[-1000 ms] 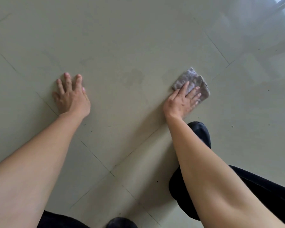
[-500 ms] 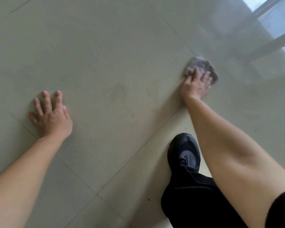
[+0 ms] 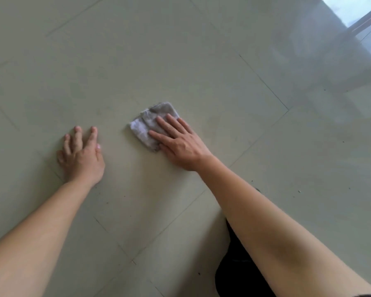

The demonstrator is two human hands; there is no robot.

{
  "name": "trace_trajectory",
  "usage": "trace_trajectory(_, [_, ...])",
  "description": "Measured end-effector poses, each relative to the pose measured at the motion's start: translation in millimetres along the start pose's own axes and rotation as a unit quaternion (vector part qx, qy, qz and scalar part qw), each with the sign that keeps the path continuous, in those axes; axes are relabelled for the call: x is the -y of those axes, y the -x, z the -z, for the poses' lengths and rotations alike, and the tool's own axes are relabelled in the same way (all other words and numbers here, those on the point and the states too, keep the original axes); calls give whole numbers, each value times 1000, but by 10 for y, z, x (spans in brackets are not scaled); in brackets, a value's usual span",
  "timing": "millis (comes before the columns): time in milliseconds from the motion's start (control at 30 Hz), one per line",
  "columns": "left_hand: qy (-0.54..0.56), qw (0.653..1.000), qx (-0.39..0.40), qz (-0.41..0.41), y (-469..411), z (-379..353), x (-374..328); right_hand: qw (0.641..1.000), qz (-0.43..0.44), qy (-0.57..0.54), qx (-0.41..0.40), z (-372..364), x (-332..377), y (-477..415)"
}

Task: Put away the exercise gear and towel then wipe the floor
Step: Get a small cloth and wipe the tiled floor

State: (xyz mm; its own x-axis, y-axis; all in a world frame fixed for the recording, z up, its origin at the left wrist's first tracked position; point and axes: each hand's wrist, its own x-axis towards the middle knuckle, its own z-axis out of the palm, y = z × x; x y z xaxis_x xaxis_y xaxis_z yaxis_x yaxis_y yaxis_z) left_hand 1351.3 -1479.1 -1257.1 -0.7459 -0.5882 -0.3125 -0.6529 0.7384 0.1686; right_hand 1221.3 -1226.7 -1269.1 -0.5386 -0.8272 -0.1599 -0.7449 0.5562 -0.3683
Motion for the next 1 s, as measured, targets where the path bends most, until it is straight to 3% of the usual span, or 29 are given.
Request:
trace_trajectory(67, [0, 1000, 0, 0, 4, 6, -2, 997, -63, 8, -36, 165, -583, 43])
trace_trajectory(133, [3, 1000, -5, 2, 10, 6, 2, 960, -266, -15, -82, 434, -1190, 114])
trace_trajectory(167, [3, 1000, -8, 3, 10, 6, 3, 912, -395, -36, -101, 582, -1449, 170])
trace_trajectory(233, [2, 1000, -10, 1, 1, 4, 2, 770, -616, -99, -137, 835, -1789, 298])
trace_trajectory(267, [2, 1000, -9, 1, -5, -1, 5, 714, -673, -120, -148, 916, -1824, 314])
trace_trajectory(300, [3, 1000, -9, 2, -9, 4, 6, 690, -697, -126, -149, 932, -1766, 258])
trace_trajectory(333, [3, 1000, -9, 2, -14, 1, 15, 698, -691, -123, -142, 898, -1630, 143])
trace_trajectory(400, [-1, 1000, -7, 1, -10, -1, 20, 778, -606, -105, -130, 734, -1180, -190])
trace_trajectory(467, [0, 1000, -9, -1, -12, 11, 21, 880, -456, -85, -104, 511, -587, -563])
trace_trajectory(533, [-2, 1000, -11, -1, -19, 28, 36, 958, -273, -69, -46, 318, 24, -832])
trace_trajectory(633, [-5, 1000, -30, -5, -33, 57, 90, 998, -56, -11, 42, 173, 429, -941])
trace_trajectory(733, [-1, 998, -64, 3, -119, 115, 110, 999, 18, -4, 33, 268, -2, -890])
trace_trajectory(767, [-2, 998, -65, 7, -179, 131, 112, 1000, -5, -4, 17, 331, -249, -855])
trace_trajectory(833, [-8, 998, -57, 16, -341, 182, 115, 986, -157, -7, -50, 505, -824, -769])
trace_trajectory(933, [-19, 999, -39, 30, -623, 251, 116, 888, -446, -51, -99, 840, -1524, -618])
trace_trajectory(1000, [-9, 999, -2, 53, -757, 247, 110, 826, -551, -88, -73, 955, -1648, -626])
